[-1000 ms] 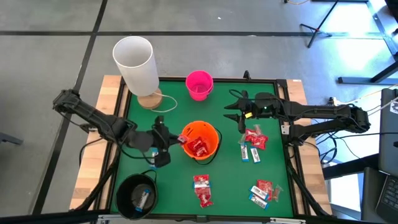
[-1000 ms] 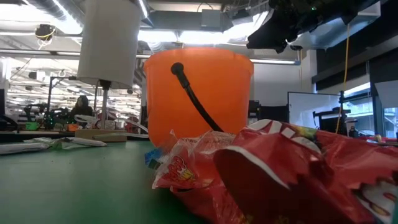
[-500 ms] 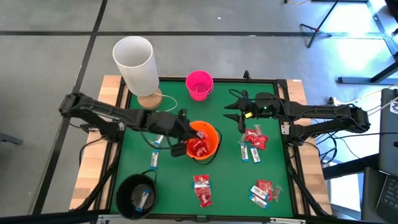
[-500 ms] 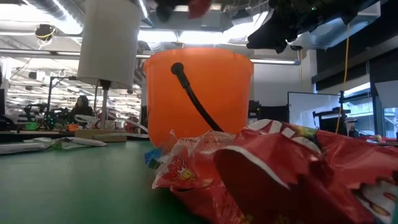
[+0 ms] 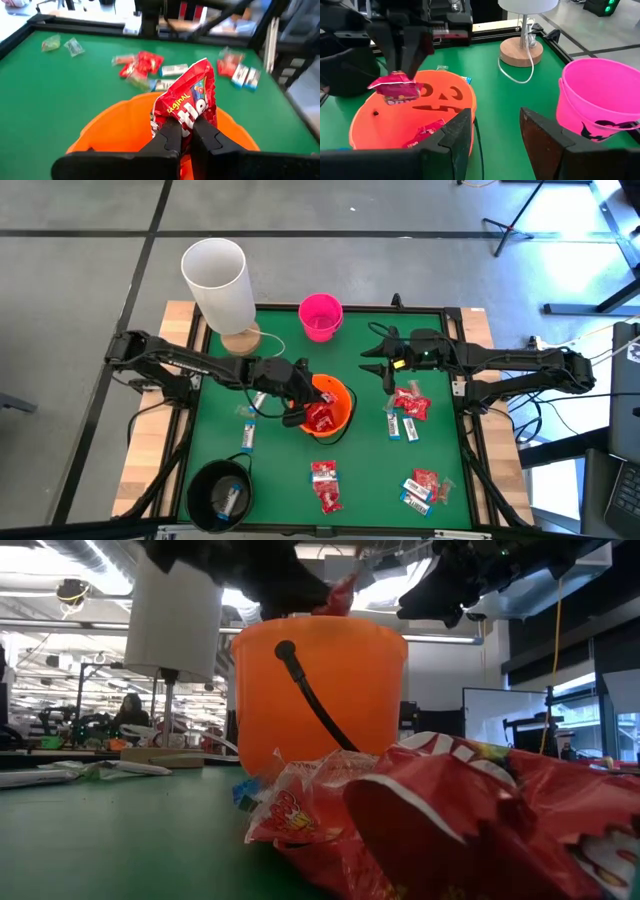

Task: Sort candy
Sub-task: Put the red candy into the orange bucket

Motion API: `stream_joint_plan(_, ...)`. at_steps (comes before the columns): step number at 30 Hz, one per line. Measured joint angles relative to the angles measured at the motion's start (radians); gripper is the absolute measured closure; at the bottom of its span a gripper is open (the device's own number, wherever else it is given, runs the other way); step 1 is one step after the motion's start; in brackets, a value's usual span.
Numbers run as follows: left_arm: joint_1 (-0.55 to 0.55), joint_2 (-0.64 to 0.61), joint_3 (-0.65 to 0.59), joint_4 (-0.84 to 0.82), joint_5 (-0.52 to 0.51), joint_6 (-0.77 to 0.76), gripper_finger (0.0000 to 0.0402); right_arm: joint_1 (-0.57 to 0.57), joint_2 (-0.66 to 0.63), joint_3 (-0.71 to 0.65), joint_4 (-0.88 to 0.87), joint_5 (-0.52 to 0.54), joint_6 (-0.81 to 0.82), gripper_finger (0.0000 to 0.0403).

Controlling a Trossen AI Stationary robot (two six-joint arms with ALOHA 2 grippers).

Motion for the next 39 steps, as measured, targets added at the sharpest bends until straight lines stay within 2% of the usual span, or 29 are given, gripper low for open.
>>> stream_joint_plan(4, 0.003, 0.000, -0.048, 0.120, 0.006, -0.018, 0.0401, 0.000, 0.000, 0.000, 0.000, 0.000, 0.007, 0.0238)
stream_joint_plan(17, 0.007, -0.001, -0.049, 0.075, 0.006, -0.064, 0.0397, 0.000, 0.000, 0.000, 0.008, 0.001, 0.015, 0.0238)
stream_joint_plan(28, 0.007, -0.001, -0.049, 0.046, -0.002, -0.085, 0.0276, 0.000, 0.000, 0.000, 0.008, 0.002, 0.015, 0.0238)
stream_joint_plan(39, 0.007, -0.001, -0.049, 0.037, -0.002, -0.113, 0.0205, 0.000, 0.000, 0.000, 0.007, 0.053, 0.014, 0.0238)
